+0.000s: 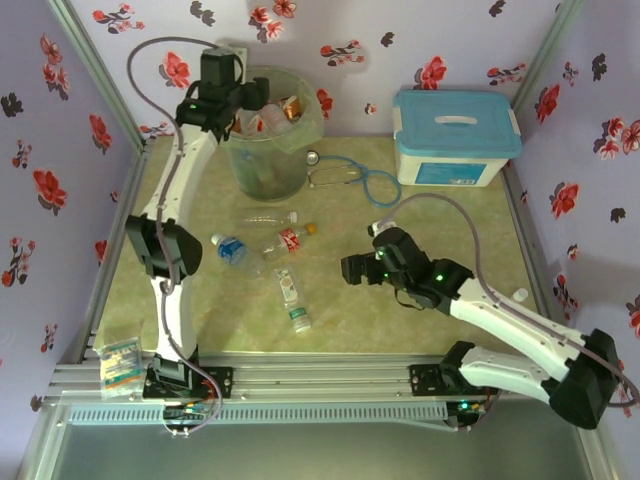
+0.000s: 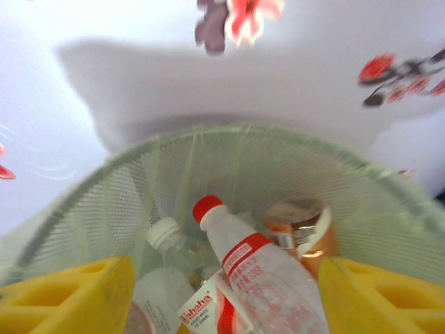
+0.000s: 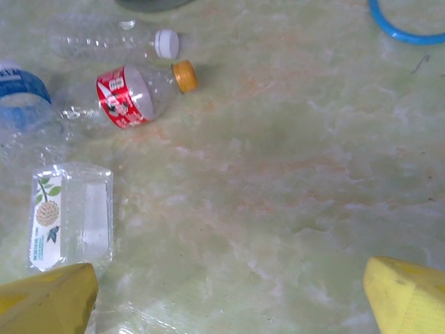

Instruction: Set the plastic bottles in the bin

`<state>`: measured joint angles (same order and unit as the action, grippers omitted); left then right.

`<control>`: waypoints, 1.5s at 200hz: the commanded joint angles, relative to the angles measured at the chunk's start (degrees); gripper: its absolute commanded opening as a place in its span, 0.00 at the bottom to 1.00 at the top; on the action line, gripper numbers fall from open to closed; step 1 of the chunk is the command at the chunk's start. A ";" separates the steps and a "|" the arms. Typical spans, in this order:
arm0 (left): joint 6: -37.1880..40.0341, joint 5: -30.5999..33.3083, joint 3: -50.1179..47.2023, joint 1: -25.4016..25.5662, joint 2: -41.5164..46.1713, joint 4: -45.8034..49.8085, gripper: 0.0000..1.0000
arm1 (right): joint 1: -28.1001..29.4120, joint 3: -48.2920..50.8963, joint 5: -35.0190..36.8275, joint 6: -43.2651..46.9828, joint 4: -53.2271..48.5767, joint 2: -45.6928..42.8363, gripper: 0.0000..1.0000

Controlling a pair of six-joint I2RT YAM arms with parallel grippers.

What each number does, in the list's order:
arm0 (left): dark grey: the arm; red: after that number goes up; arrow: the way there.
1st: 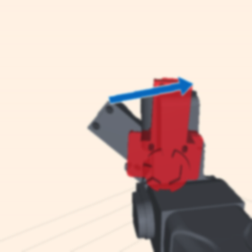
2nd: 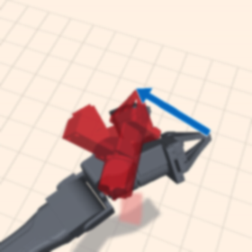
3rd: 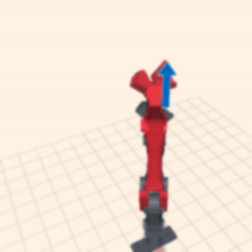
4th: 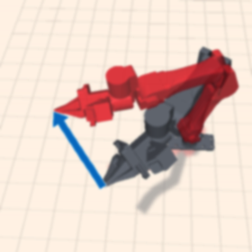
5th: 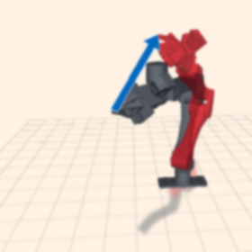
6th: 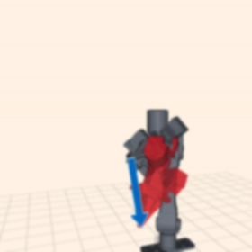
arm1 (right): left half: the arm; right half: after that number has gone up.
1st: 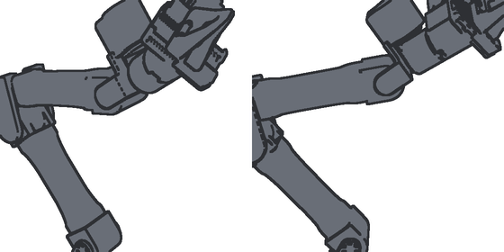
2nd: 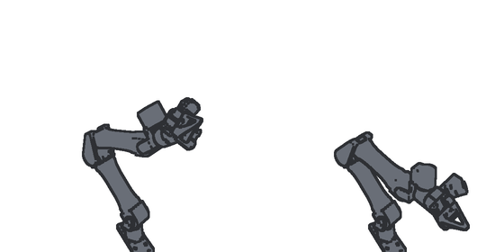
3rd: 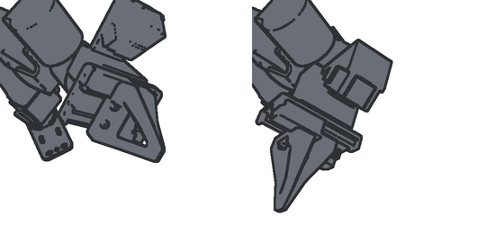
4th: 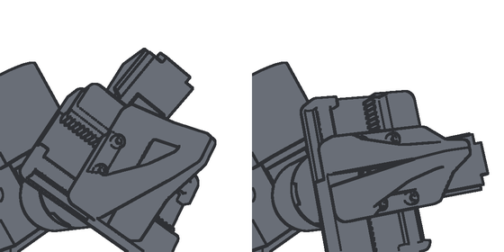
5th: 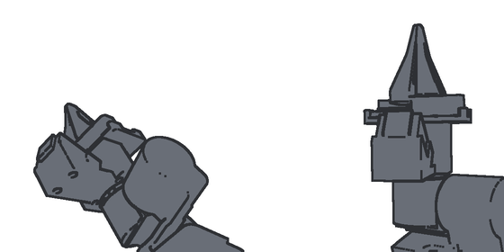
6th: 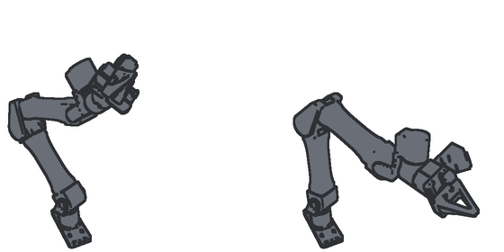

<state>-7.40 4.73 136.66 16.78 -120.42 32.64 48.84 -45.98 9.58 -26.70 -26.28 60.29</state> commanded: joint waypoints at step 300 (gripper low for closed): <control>-40.78 -14.38 -102.78 -5.03 69.55 -24.96 0.91 | 21.17 -25.48 -7.77 -5.10 -9.67 47.87 0.56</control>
<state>-45.84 -8.23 34.83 12.19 -51.40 11.29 69.65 -70.11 2.28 -30.79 -35.44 107.07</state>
